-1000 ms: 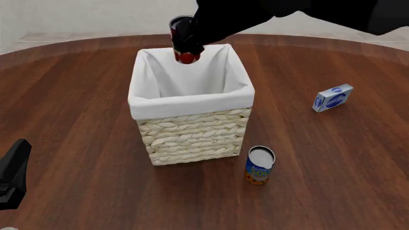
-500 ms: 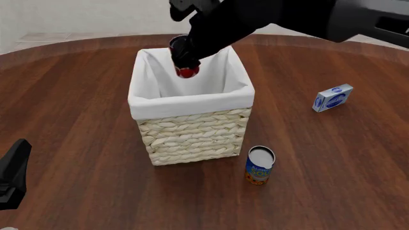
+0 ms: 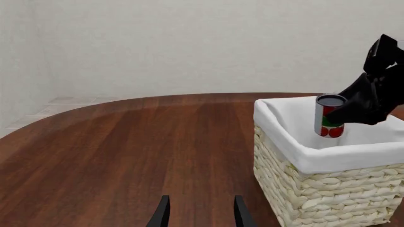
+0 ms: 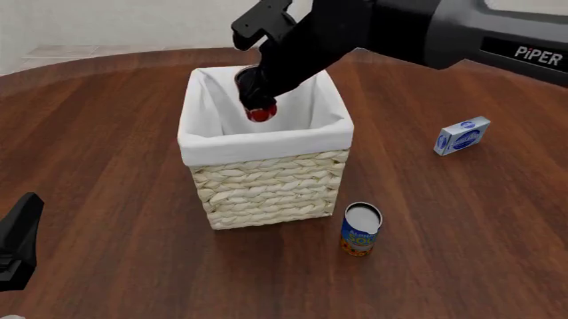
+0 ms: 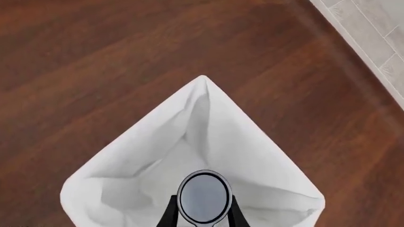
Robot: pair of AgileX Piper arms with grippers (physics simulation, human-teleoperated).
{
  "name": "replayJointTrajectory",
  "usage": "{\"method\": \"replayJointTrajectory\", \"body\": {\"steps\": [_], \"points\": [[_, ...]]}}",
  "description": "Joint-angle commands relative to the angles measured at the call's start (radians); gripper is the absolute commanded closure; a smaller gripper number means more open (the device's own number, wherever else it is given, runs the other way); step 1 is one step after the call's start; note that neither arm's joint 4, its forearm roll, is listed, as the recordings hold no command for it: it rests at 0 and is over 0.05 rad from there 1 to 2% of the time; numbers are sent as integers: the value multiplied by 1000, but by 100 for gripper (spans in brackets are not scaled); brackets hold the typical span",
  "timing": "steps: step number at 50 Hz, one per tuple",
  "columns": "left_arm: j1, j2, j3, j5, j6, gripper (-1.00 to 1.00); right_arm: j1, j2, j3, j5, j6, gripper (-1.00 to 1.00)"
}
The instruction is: Pick up the tomato sauce, and put it in the basket.
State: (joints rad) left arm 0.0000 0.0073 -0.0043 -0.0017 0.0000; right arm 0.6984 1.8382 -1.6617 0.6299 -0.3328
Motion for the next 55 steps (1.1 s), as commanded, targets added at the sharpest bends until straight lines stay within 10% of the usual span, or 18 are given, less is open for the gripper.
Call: {"method": "replayJointTrajectory", "body": {"steps": [1, 23, 24, 55], "points": [[0, 0, 0, 0, 0, -100, 8, 18, 11, -14, 26, 100], [0, 0, 0, 0, 0, -100, 15, 56, 19, -20, 37, 100], [0, 0, 0, 0, 0, -100, 19, 55, 21, -20, 38, -100], [0, 0, 0, 0, 0, -100, 18, 41, -45, 9, 6, -100]]}}
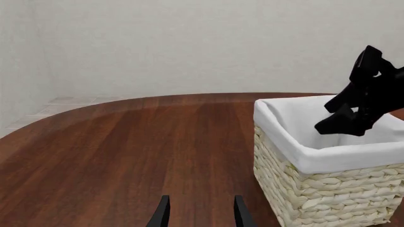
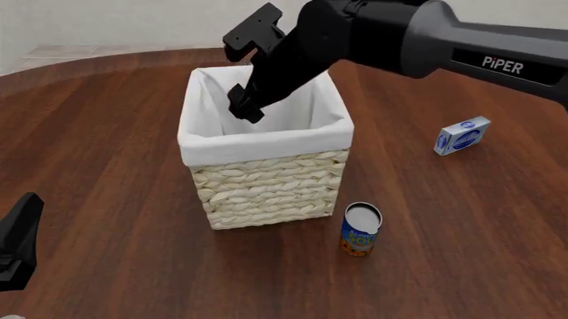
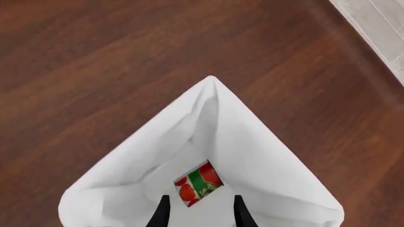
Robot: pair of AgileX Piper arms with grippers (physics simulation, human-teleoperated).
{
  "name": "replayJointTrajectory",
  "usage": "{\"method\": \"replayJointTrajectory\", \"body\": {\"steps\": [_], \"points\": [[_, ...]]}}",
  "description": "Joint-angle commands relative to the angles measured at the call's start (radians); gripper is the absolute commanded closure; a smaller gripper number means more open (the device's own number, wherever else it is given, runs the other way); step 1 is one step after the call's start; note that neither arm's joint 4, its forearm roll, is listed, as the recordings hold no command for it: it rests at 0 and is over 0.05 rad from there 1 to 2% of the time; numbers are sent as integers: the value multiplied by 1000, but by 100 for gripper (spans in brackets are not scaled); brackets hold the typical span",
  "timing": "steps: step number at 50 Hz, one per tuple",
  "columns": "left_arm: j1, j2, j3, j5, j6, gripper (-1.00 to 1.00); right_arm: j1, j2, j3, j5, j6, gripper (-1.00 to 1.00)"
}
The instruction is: Pick up the tomato sauce, and put it in the basket.
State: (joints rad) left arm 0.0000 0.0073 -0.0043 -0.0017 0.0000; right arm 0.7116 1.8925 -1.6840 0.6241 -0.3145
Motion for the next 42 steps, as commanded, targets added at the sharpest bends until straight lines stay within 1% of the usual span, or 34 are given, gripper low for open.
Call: {"method": "replayJointTrajectory", "body": {"steps": [1, 19, 42], "points": [[0, 0, 0, 0, 0, -100, 6, -16, -23, 16, -16, -100], [0, 0, 0, 0, 0, -100, 15, -63, -62, 54, -58, -100], [0, 0, 0, 0, 0, -100, 27, -111, -92, 87, -94, -100]]}}
